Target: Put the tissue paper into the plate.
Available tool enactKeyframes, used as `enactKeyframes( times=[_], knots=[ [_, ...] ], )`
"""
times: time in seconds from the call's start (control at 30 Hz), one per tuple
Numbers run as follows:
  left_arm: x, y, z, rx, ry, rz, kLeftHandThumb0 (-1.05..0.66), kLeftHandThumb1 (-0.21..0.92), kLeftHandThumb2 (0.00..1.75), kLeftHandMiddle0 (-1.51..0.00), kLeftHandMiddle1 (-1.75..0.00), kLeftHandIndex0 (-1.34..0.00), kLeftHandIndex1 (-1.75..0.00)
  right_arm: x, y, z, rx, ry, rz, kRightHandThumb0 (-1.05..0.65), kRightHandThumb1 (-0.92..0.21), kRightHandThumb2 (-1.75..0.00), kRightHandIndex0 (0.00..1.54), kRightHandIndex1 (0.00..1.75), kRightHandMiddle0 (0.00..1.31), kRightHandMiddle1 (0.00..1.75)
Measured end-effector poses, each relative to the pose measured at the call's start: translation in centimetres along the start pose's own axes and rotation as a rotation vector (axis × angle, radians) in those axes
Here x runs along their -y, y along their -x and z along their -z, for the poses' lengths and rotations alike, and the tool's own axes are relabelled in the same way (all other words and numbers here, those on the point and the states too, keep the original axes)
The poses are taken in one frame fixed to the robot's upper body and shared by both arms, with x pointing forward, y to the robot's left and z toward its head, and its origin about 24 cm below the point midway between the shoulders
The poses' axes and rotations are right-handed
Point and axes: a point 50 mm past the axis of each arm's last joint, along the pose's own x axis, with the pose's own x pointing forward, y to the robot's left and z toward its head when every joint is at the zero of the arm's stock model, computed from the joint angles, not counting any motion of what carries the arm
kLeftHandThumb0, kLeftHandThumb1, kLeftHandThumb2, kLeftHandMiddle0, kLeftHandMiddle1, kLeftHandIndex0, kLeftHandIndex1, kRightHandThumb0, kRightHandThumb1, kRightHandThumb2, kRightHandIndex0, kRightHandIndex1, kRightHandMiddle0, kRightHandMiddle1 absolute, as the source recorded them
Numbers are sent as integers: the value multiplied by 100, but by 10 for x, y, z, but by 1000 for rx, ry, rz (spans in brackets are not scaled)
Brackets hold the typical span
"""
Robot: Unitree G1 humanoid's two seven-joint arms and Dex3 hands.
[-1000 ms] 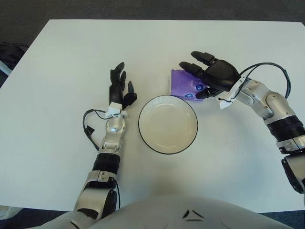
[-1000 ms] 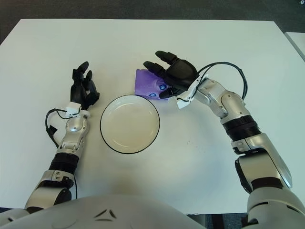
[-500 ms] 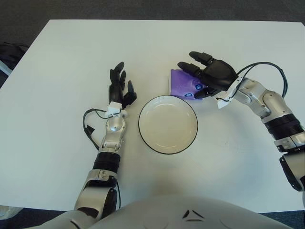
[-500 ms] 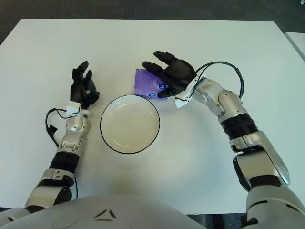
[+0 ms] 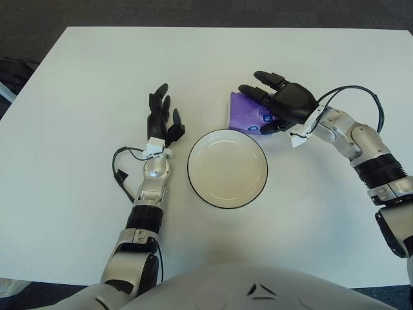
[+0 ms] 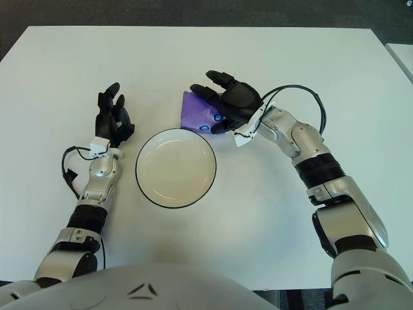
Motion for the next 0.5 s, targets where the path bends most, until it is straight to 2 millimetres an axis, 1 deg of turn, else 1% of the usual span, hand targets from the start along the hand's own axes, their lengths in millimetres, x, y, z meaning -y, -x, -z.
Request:
enactKeyframes(
  times=[0.5],
  knots=[
    [0,0,0,-1,-1,-7,-73,92,79,-39,-1,0,-77,0,-6,-2,8,9,-59,-105,-92,-53,0,0,0,0]
  ],
)
